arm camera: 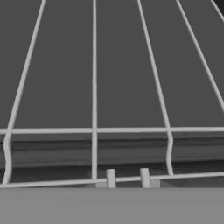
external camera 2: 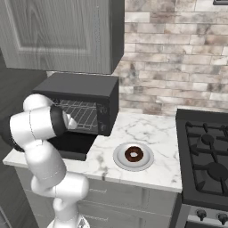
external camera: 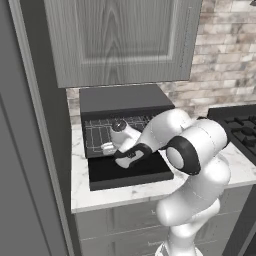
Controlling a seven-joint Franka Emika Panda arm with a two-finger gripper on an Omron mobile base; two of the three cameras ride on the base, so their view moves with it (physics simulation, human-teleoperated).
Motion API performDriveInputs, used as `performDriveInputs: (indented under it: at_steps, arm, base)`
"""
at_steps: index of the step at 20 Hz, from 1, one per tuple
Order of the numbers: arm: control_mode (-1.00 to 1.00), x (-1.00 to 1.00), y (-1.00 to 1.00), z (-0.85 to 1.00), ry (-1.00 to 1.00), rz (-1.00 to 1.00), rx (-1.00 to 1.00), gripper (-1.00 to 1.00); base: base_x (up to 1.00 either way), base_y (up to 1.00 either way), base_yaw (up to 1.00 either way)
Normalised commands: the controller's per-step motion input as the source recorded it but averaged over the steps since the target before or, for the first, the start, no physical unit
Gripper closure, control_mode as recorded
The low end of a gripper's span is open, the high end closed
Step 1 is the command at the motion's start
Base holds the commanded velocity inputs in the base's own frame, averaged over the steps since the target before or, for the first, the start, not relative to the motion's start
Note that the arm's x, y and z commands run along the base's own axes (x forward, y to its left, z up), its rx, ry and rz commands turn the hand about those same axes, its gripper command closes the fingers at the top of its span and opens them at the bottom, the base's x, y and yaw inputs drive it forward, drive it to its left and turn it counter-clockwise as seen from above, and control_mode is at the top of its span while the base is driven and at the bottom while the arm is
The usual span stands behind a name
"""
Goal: Pick up the bagel from the plate, place it on the toaster oven rack, close the door, and set the timer.
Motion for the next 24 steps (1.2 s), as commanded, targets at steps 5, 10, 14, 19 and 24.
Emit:
performDriveInputs:
  at_steps: [5,10,14,19,24]
  arm:
    - [-1.0,-0.67,0.0,0.0,0.15,0.0,0.01,1.0]
    - [-1.0,-0.52,0.0,0.05,0.22,0.0,0.03,1.0]
    - [-1.0,-0.53,0.0,0.0,0.22,0.0,0.04,1.0]
    - [-1.0,-0.09,0.07,0.08,0.14,0.0,0.0,-1.0]
    - [-1.0,-0.19,0.0,0.49,0.02,0.0,0.0,-1.0]
  base:
    - [0.0,0.0,0.0]
    - [0.0,0.0,0.0]
    - [0.0,0.0,0.0]
    - [0.0,0.0,0.0]
    - [0.0,0.0,0.0]
